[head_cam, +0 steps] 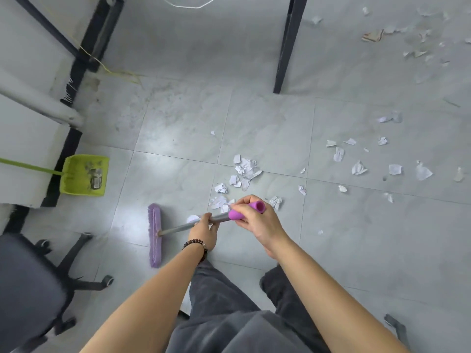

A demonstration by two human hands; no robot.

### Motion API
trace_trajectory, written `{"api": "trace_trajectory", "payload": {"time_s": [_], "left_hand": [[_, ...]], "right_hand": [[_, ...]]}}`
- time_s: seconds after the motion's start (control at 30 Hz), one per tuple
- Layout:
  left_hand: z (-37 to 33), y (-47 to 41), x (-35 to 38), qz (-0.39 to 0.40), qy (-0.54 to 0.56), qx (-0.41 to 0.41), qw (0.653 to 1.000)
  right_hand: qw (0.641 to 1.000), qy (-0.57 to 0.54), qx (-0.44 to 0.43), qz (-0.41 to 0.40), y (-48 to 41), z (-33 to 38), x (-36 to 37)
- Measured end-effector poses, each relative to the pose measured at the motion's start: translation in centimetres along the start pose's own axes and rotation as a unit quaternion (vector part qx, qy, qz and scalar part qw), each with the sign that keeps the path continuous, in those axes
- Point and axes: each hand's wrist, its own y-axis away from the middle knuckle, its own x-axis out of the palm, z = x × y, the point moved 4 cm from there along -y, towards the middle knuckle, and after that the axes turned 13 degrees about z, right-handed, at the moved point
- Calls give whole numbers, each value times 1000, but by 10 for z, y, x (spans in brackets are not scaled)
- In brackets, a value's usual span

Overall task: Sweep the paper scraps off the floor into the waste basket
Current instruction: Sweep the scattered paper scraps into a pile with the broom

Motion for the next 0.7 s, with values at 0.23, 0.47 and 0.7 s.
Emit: {"api": "trace_trajectory", "payload": {"time_s": [0.23, 0.47, 0.7], "left_hand": [[-175, 29, 126, 43, -58, 144, 987], [-314, 54, 198, 101, -144, 253, 951], [-372, 79, 208, 66, -286, 307, 905]], "right_hand": [[989, 2, -69, -128, 112, 61, -174], [959, 13, -150, -240, 210, 115, -260], [941, -12, -199, -272, 248, 140, -290]]}}
